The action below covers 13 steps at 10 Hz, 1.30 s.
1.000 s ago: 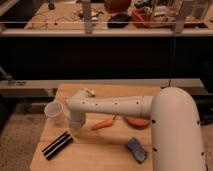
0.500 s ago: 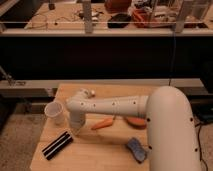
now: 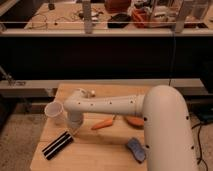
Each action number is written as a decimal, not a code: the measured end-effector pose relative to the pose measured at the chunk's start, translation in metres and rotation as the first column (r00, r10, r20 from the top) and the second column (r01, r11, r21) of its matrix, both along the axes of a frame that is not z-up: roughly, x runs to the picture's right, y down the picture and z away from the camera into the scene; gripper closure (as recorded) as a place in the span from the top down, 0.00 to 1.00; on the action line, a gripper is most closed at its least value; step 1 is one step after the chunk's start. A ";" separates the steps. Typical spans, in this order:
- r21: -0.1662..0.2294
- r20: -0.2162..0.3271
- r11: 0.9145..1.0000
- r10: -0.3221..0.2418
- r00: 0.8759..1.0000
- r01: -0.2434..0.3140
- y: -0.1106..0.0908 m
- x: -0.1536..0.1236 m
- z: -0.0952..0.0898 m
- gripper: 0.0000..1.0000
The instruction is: Push the eraser across the table
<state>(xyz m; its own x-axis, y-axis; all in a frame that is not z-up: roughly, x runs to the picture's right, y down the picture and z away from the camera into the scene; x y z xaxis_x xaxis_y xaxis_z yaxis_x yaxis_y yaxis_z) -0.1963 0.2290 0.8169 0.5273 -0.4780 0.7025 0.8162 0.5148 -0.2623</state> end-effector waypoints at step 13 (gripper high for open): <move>-0.053 0.255 0.961 -0.249 0.934 0.270 0.064 -0.118 -0.055 0.00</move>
